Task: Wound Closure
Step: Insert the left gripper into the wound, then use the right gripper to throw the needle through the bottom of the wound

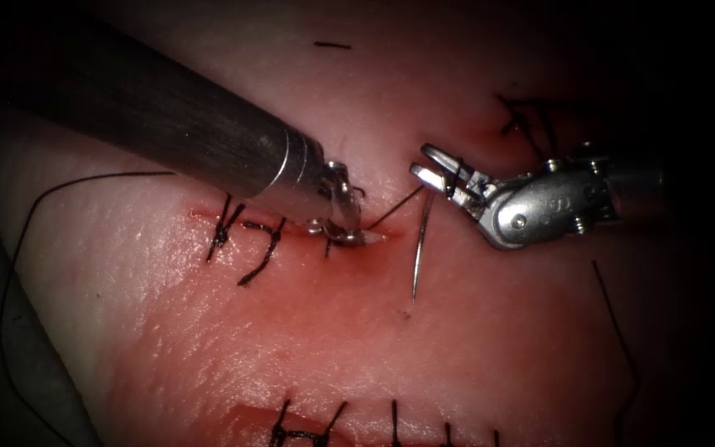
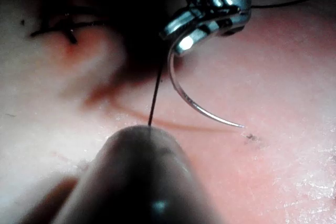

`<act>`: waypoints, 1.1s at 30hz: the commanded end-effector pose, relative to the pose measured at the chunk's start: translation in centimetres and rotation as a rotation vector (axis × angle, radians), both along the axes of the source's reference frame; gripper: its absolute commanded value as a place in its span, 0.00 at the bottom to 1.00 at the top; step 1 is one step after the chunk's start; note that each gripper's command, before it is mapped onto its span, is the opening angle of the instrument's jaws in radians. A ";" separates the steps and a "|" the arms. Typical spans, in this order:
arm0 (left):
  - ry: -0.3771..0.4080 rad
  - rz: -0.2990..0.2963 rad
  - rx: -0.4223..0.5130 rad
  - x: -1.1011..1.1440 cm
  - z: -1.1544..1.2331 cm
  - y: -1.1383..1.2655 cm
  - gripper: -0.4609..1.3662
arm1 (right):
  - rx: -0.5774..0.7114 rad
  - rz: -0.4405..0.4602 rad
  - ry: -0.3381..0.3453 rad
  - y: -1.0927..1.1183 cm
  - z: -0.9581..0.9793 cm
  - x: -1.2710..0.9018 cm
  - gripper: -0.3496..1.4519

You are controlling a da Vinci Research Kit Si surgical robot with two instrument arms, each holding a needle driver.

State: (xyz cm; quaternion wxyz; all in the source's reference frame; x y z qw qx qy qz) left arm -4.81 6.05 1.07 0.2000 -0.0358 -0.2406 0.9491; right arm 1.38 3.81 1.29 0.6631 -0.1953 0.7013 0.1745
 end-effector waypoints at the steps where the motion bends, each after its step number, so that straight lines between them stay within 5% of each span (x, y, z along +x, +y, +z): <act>1: -0.010 -0.010 0.031 0.00 0.00 -0.02 0.06 | 0.000 0.006 0.000 0.00 0.00 0.00 0.00; 2: -0.010 -0.010 0.031 0.00 0.00 -0.02 0.06 | 0.000 0.006 0.000 0.00 0.00 0.00 0.00; 7: 0.000 -0.032 0.061 0.03 -0.05 -0.06 0.48 | 0.000 0.009 -0.002 0.00 0.01 0.04 0.00; 10: -0.004 -0.032 0.068 0.04 -0.09 -0.07 0.62 | -0.015 0.017 -0.015 0.01 0.03 0.10 0.00; 20: -0.019 -0.045 0.081 0.04 -0.11 -0.08 0.70 | -0.125 0.024 -0.042 0.05 0.14 0.28 0.00; 33: -0.049 -0.062 0.096 0.03 -0.18 -0.11 0.61 | -0.189 0.084 -0.001 0.14 0.32 0.34 0.00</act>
